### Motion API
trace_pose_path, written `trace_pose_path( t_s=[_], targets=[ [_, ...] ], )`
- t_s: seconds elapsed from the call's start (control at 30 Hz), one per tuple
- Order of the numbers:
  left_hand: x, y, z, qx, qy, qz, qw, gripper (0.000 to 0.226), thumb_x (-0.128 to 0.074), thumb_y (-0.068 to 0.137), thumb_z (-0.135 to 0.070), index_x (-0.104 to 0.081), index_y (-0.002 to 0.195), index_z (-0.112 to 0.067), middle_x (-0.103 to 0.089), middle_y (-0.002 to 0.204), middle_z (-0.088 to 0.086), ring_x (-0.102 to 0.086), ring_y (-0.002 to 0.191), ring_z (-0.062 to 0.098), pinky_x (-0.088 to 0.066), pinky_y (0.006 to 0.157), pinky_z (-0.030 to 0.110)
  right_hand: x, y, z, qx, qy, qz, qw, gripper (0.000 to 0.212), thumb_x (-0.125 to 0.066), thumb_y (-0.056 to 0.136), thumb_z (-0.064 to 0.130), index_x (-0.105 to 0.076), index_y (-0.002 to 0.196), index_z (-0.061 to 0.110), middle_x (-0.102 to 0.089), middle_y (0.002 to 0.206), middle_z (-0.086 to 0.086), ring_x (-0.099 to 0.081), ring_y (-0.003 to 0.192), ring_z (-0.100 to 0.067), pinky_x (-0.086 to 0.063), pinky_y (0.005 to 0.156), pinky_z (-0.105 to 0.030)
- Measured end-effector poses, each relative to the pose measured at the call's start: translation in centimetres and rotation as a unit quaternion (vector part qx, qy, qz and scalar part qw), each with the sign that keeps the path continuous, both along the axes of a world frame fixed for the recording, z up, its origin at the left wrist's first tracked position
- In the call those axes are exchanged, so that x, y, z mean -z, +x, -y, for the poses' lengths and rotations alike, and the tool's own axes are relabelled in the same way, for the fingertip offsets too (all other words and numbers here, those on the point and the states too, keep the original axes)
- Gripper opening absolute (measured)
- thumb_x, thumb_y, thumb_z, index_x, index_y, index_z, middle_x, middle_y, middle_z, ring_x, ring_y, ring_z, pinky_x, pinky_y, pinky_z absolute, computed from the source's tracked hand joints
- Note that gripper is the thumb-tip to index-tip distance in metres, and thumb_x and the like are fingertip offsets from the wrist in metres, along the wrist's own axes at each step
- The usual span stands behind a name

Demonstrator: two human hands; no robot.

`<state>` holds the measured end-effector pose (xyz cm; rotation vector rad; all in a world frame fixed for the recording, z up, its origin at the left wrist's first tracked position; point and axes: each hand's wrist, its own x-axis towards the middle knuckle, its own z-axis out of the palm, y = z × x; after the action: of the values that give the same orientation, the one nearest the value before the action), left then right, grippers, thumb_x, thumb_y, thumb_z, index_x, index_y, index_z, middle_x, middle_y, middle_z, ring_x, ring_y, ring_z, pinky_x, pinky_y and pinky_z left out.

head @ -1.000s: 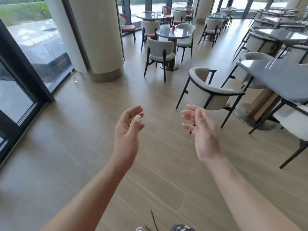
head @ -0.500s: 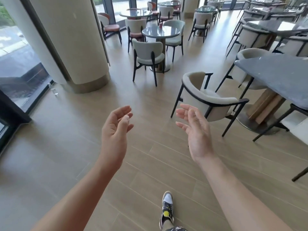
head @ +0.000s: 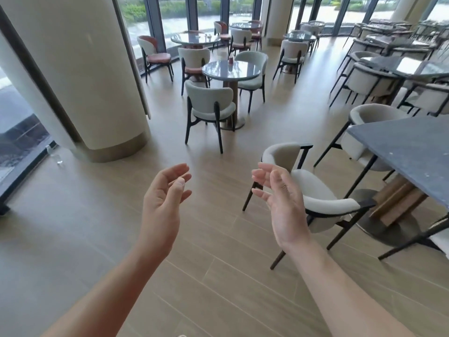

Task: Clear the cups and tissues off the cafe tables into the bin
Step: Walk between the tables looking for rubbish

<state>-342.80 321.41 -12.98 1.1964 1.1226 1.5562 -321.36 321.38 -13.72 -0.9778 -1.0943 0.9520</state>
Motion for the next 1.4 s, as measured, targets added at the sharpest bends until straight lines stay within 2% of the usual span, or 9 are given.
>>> trace_pose_path(
  t_s=[0.1,0.33,0.57,0.63,0.77,0.97,1.17,1.3,1.4],
  targets=[
    [0.3,0.0,-6.3,0.015,0.006,-0.008,1.0,0.029,-0.05,0.095,-0.026,-0.067,0.118,-0.026,-0.071,0.124,-0.004,-0.065,0.122,0.015,-0.054,0.099,0.044,0.4,0.4,-6.0,0.007,-0.011,-0.001,1.0,0.054,-0.061,0.089,0.062,-0.07,0.12,0.019,-0.071,0.115,-0.008,-0.065,0.116,-0.022,-0.054,0.095,-0.043],
    [0.4,-1.8,-23.7,0.042,0.022,-0.008,0.999,0.028,-0.05,0.095,-0.026,-0.068,0.116,-0.028,-0.072,0.121,-0.006,-0.066,0.121,0.016,-0.054,0.099,0.044,0.8,-1.3,-22.9,0.021,-0.002,0.004,1.0,0.045,-0.058,0.089,0.058,-0.071,0.116,0.025,-0.071,0.112,-0.003,-0.066,0.113,-0.018,-0.054,0.091,-0.04],
    [-0.2,-3.3,-40.1,0.068,0.005,-0.012,0.998,0.03,-0.05,0.095,-0.026,-0.067,0.119,-0.024,-0.072,0.122,-0.007,-0.066,0.121,0.015,-0.054,0.101,0.046,0.2,-2.9,-38.7,0.06,-0.006,-0.001,0.998,0.047,-0.058,0.089,0.058,-0.071,0.117,0.022,-0.071,0.111,-0.004,-0.066,0.112,-0.019,-0.055,0.09,-0.039],
    [-0.1,-3.2,-43.8,0.073,-0.003,-0.008,0.997,0.032,-0.05,0.095,-0.027,-0.066,0.122,-0.021,-0.071,0.125,-0.005,-0.066,0.122,0.015,-0.054,0.101,0.046,0.3,-3.1,-42.1,0.067,-0.012,-0.004,0.998,0.048,-0.061,0.088,0.06,-0.071,0.116,0.023,-0.071,0.11,-0.005,-0.066,0.112,-0.02,-0.055,0.09,-0.041],
    [0.2,-2.4,-51.1,0.083,-0.009,-0.004,0.996,0.033,-0.05,0.095,-0.027,-0.066,0.123,-0.018,-0.071,0.124,-0.004,-0.065,0.122,0.015,-0.054,0.1,0.044,0.8,-2.6,-48.9,0.082,-0.016,-0.008,0.996,0.056,-0.069,0.079,0.078,-0.075,0.111,0.032,-0.072,0.109,-0.005,-0.067,0.11,-0.021,-0.055,0.09,-0.043],
    [1.5,1.4,-62.3,0.091,-0.014,-0.013,0.996,0.033,-0.05,0.093,-0.027,-0.066,0.121,-0.018,-0.072,0.123,-0.004,-0.066,0.12,0.014,-0.056,0.099,0.041,2.5,0.5,-59.5,0.09,-0.027,-0.027,0.995,0.053,-0.069,0.079,0.077,-0.076,0.109,0.034,-0.073,0.107,-0.004,-0.068,0.106,-0.021,-0.055,0.087,-0.04],
    [1.9,7.2,-75.9,0.096,-0.012,-0.03,0.995,0.031,-0.049,0.095,-0.027,-0.066,0.12,-0.021,-0.071,0.124,-0.003,-0.066,0.121,0.015,-0.056,0.098,0.04,4.4,6.4,-73.3,0.098,-0.036,-0.043,0.994,0.037,-0.056,0.098,0.049,-0.072,0.114,0.019,-0.072,0.105,-0.007,-0.066,0.104,-0.025,-0.054,0.085,-0.042],
    [0.9,11.3,-84.9,0.076,-0.01,-0.03,0.997,0.032,-0.047,0.096,-0.027,-0.065,0.122,-0.018,-0.07,0.125,0.001,-0.066,0.12,0.016,-0.056,0.099,0.044,3.4,10.5,-82.5,0.091,-0.042,-0.038,0.994,0.043,-0.06,0.093,0.065,-0.076,0.108,0.029,-0.073,0.104,-0.002,-0.067,0.105,-0.021,-0.054,0.086,-0.04],
    [0.7,14.0,-90.5,0.072,-0.013,-0.025,0.997,0.029,-0.047,0.097,-0.027,-0.066,0.118,-0.021,-0.069,0.126,0.003,-0.066,0.12,0.018,-0.056,0.1,0.047,2.7,13.2,-88.1,0.096,-0.043,-0.022,0.994,0.047,-0.058,0.09,0.062,-0.072,0.112,0.022,-0.073,0.104,0.001,-0.067,0.105,-0.017,-0.054,0.087,-0.039]
  ],
)
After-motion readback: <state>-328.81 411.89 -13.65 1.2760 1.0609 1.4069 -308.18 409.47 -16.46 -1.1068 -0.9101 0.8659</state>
